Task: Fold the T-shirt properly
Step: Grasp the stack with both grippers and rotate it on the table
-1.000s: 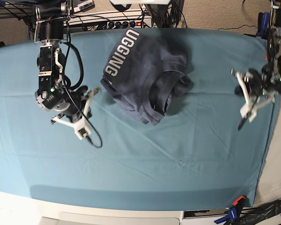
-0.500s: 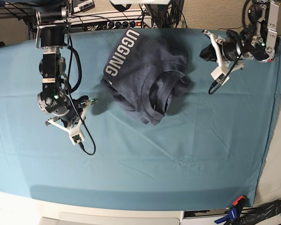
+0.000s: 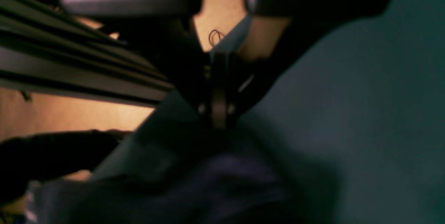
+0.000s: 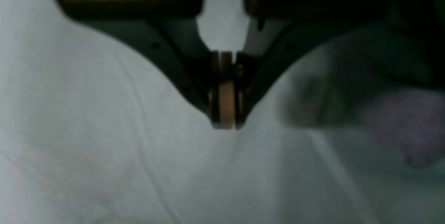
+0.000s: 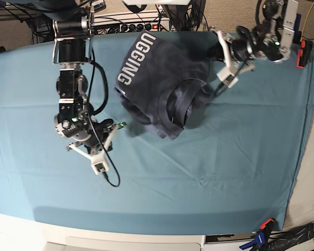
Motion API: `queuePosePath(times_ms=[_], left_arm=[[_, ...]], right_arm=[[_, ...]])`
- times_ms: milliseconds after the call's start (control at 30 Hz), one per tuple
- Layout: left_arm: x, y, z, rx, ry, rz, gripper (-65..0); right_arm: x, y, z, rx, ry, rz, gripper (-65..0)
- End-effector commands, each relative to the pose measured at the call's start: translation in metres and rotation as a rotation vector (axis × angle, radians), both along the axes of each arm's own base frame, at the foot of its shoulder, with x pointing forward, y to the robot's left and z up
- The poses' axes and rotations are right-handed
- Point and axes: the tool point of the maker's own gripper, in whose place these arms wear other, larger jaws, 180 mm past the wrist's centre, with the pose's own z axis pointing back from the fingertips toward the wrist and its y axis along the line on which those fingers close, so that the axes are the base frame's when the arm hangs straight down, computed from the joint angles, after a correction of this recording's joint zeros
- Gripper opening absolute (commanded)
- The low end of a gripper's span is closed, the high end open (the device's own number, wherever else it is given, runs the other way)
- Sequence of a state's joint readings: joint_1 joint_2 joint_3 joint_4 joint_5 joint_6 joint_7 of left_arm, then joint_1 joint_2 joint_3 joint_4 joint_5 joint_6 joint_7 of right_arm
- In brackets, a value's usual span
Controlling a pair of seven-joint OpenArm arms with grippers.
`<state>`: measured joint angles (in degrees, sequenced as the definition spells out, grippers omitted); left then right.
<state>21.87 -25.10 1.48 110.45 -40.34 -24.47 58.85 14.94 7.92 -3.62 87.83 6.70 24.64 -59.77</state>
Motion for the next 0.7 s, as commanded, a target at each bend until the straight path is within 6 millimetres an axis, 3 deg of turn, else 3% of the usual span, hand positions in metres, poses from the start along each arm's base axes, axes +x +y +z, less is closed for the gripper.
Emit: queuePosePath(times_ms=[0,133,367,667], left_arm=[[0.003,-0.006,0.006,-0.015,-0.030,-0.015,-65.0],[0.009,-0.016,0.002,0.023,-0.064,-0.038,-65.0],[0.036,-0.027,0.015,0.013,-0.143,-0.038,-65.0],[0.042,-0.040,0.016,-0.024,-0.151,-0.012,-65.0]], right_arm=[[0.011,0.005,0.018,0.010,-0.054,0.015,-65.0],[0.001,0.022,0.005,-0.021,-0.005,0.075,-65.0],[-0.031,0.052,-0.029,-0.054,0.084,0.181,-65.0],[-0.053,0.047,-0.050,-0.103,0.174,0.188,-65.0]])
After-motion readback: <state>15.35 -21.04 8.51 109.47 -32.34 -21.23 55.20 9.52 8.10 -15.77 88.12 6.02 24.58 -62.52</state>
